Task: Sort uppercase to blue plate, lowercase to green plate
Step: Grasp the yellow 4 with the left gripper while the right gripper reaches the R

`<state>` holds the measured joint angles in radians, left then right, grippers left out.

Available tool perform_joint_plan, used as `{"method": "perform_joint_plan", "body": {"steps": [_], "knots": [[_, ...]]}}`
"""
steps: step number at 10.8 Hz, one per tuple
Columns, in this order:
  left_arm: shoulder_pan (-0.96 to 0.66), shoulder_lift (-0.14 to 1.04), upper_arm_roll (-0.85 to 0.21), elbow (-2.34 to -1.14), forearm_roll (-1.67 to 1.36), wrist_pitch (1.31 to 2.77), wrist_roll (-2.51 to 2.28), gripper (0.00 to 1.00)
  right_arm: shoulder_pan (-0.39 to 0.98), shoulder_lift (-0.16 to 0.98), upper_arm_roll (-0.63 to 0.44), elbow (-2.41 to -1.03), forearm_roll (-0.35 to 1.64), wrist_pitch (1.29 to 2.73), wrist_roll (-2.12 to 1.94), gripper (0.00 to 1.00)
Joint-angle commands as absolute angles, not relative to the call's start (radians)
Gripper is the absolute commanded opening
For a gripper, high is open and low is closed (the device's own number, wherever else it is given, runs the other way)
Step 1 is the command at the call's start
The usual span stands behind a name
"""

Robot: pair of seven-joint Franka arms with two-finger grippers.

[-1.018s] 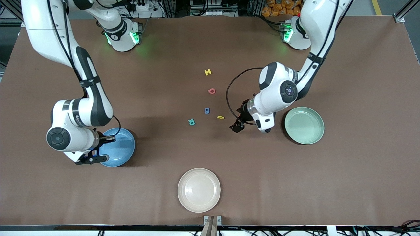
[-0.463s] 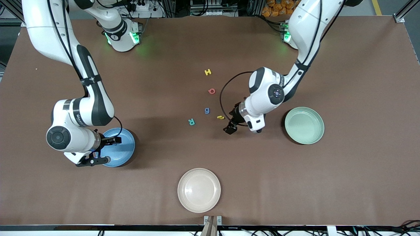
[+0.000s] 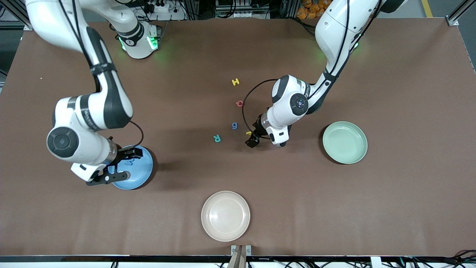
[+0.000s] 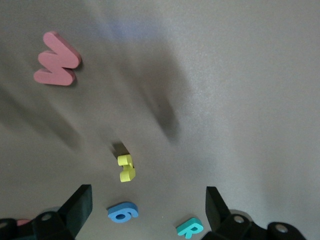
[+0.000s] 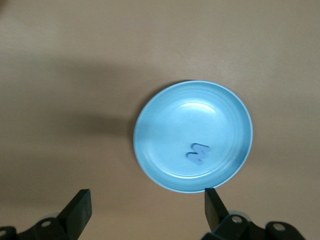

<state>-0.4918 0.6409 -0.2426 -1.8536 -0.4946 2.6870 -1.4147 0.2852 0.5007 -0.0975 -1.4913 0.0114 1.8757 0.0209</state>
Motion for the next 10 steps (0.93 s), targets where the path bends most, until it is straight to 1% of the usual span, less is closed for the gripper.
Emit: {"method": "perform_joint_plan", "body": {"steps": [1, 5, 9, 10], "knots": [[-0.514, 0.660, -0.236, -1.868, -0.522, 2.747, -1.420, 1.00, 0.320, 0.437, -0.095, -1.506, 0.020, 1.852, 0.066, 1.00], [-0.523, 0.672, -0.236, -1.887, -0.520, 2.796, -1.416, 1.00, 0.385, 0.384, -0.095, -1.505, 0.020, 1.810, 0.138, 1.00], [-0.537, 0.687, -0.238, -1.891, -0.522, 2.833, -1.416, 1.00, 0.506, 0.400, -0.095, -1.520, 0.020, 1.833, 0.206, 1.00], [-0.548, 0.690, -0.236, -1.893, -0.522, 2.836, -1.416, 1.00, 0.534, 0.417, -0.095, -1.531, 0.020, 1.860, 0.228, 1.00]]}}
